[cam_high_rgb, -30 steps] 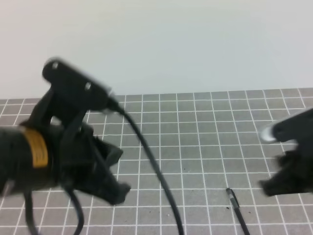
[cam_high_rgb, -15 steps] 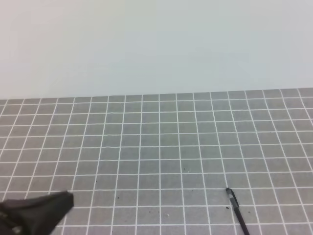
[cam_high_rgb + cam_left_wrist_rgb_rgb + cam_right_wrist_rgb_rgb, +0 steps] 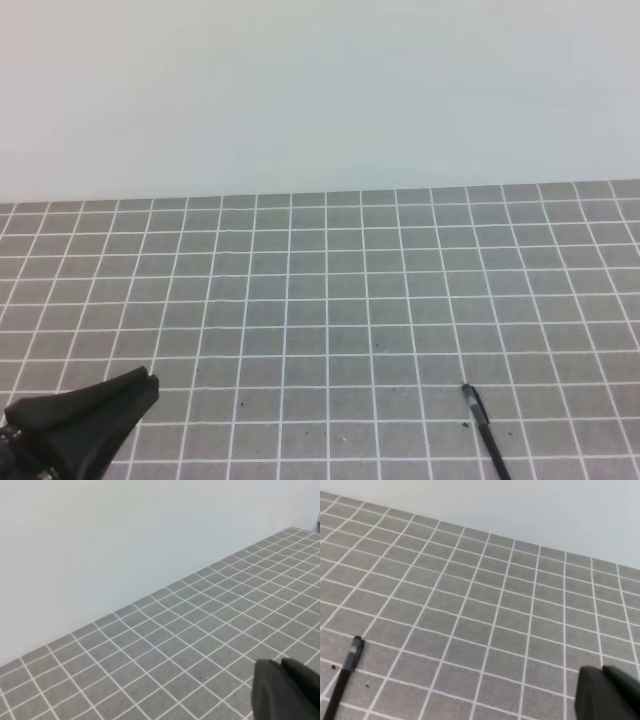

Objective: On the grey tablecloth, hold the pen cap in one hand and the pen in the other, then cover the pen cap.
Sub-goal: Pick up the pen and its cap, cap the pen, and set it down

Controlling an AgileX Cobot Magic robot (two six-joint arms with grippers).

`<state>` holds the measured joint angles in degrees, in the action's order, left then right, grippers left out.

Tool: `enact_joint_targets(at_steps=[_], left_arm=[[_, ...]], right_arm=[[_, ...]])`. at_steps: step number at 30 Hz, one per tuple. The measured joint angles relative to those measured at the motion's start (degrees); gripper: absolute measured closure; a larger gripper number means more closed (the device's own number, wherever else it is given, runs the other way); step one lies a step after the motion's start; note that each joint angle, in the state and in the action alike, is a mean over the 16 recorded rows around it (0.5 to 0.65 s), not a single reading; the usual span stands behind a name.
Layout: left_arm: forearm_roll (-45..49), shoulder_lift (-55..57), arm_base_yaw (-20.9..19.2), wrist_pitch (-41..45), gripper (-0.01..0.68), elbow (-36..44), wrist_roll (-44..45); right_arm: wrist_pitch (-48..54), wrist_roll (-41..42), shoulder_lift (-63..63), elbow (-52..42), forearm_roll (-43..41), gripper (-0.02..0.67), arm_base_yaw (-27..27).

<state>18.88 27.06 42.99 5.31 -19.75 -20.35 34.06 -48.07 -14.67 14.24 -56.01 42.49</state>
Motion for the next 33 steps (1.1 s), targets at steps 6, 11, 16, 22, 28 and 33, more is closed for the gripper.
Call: enact_joint_targets(at_steps=[6,11,16,22,28,33], left_arm=[[0.08,-0.02,0.00,0.21,0.674,0.00,-0.05],[0.01,-0.68,-0.27,0.62,0.674,0.01,0.11],[-1.63,-3.80,-3.49,0.72,0.674,0.48,-0.31],[-6.38,-11.31,-12.31,0.66,0.675,4.10,-1.13],[-13.15,-20.44,-24.50,0.20,0.675,11.27,-2.15],[-16.92,-25.44,-33.10,3.50,0.675,16.71,-2.29]], right_arm=[[0.10,-0.10,0.00,-0.01,-0.69,0.652,0.00],[0.17,-0.10,0.00,-0.01,-0.70,0.652,0.00],[0.31,-0.10,0.00,-0.01,-0.70,0.652,0.00],[0.55,-0.10,0.00,-0.01,-0.70,0.652,0.00],[0.80,-0.10,0.00,-0.01,-0.70,0.652,0.00],[1.00,-0.10,0.00,-0.01,-0.73,0.652,0.00]])
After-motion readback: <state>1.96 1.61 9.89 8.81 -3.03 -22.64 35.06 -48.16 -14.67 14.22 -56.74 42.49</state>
